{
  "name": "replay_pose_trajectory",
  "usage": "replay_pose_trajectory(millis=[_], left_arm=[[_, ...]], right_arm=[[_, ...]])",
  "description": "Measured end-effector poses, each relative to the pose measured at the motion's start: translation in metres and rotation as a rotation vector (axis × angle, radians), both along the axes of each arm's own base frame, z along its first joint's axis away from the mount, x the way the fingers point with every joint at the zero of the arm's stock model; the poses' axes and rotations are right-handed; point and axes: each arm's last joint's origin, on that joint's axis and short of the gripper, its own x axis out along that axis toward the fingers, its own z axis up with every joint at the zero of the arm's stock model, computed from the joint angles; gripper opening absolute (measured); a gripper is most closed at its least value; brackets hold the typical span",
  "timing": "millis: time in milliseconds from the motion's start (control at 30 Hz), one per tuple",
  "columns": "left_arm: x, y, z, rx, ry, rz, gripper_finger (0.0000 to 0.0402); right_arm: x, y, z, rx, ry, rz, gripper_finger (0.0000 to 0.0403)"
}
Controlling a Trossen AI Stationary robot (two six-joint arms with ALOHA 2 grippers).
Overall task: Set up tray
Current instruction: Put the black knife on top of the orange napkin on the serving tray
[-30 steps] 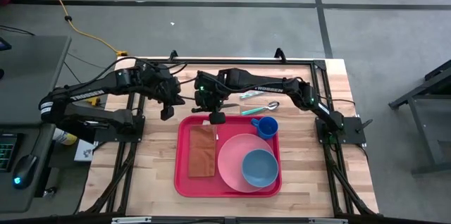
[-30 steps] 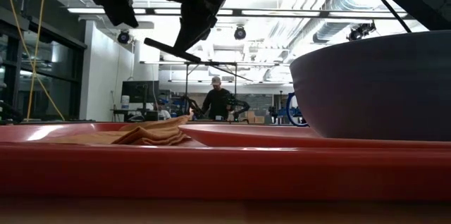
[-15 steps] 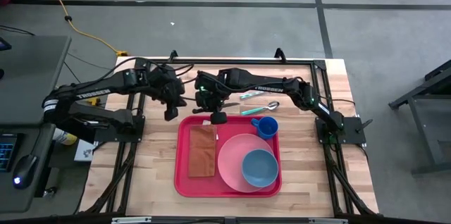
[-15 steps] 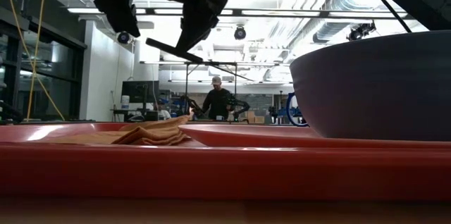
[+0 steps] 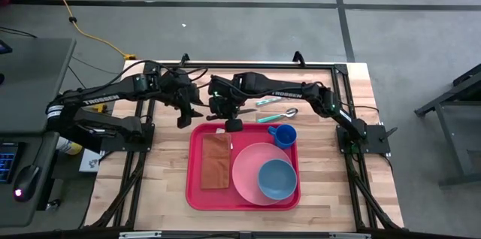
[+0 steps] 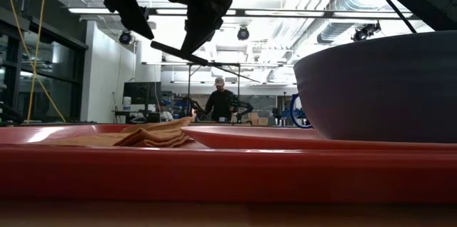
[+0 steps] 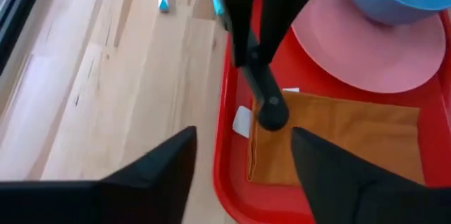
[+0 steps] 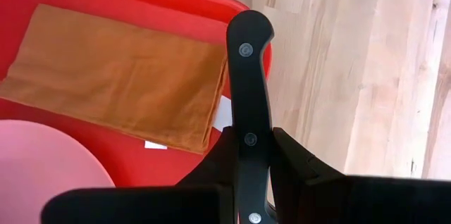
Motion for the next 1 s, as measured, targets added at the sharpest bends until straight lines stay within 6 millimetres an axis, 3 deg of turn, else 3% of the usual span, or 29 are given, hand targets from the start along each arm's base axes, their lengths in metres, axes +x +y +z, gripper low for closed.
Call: replay_pose_trajectory(millis=[233,600,800,1000], left_arm=[[0.004,0.001,-0.003,0.007,0.011,0.007,0.0322],[0.020,0.006,-0.012,-0.021,0.015,-0.001,0.0309],[0.031,0.009,-0.007,0.004,-0.080,0.002,0.0320],[0.030,0.008,-0.008,-0.023,-0.071,-0.008,0.0310]], right_arm=[[0.000,0.000,0.000,-0.014,-0.001,0.002,0.0030],[-0.005,-0.007,0.023,-0.054,-0.088,-0.027,0.0030],[-0.008,-0.010,0.026,-0.057,-0.090,-0.038,0.0030],[-0.007,-0.010,0.027,-0.055,-0.102,-0.046,0.0030]])
